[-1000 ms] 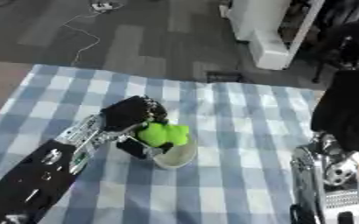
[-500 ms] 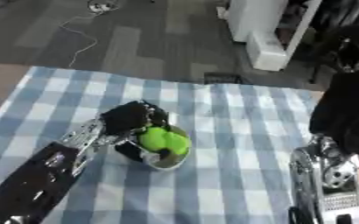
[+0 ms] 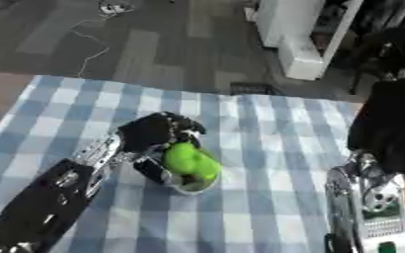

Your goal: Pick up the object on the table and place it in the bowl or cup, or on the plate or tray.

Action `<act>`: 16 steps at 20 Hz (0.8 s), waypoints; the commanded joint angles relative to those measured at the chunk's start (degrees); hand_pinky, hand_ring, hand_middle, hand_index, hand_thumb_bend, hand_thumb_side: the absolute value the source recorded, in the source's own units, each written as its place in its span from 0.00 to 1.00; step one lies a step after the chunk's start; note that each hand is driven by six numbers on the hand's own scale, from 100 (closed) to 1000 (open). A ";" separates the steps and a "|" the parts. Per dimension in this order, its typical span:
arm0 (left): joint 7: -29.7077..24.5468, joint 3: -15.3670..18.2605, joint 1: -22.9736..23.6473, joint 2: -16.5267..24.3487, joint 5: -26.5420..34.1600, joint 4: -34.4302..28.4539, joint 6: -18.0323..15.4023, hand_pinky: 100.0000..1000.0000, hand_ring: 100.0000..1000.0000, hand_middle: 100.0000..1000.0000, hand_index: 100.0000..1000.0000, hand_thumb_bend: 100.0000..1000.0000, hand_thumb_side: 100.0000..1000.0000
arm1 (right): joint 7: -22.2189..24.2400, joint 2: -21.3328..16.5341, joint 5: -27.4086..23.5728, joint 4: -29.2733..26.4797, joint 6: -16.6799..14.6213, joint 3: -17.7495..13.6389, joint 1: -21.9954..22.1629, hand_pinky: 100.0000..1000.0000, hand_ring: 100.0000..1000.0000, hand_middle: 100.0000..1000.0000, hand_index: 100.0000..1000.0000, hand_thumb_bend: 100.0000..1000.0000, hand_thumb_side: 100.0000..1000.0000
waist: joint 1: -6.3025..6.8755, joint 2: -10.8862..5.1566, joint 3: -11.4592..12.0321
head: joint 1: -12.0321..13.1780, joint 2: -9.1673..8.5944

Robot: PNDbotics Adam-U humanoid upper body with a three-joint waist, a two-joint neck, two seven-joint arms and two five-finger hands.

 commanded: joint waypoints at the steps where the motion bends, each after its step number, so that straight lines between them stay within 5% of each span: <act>1: 0.08 0.23 -1.76 0.03 0.78 -1.86 0.85 0.58 0.74 0.75 0.67 0.34 0.81 | 0.23 -0.34 0.00 -1.07 -0.04 0.04 -0.62 0.25 0.39 0.58 0.76 0.00 0.84 | 0.51 -0.98 0.05 | -0.25 -0.76; 4: -0.12 0.48 -2.21 0.08 2.17 -2.96 2.12 0.66 0.76 0.77 0.68 0.35 0.81 | 0.16 -0.40 0.10 -1.07 -0.09 -0.05 -0.57 0.25 0.39 0.58 0.76 0.00 0.84 | 0.58 -1.07 0.13 | -0.13 -0.85; 16: -3.84 2.86 -2.30 1.98 13.59 -11.13 8.03 0.63 0.75 0.77 0.74 0.37 0.83 | -0.20 -0.83 0.70 -1.07 -0.34 -0.28 -0.43 0.25 0.39 0.58 0.76 0.00 0.84 | 1.19 -1.29 0.65 | -0.80 -0.69</act>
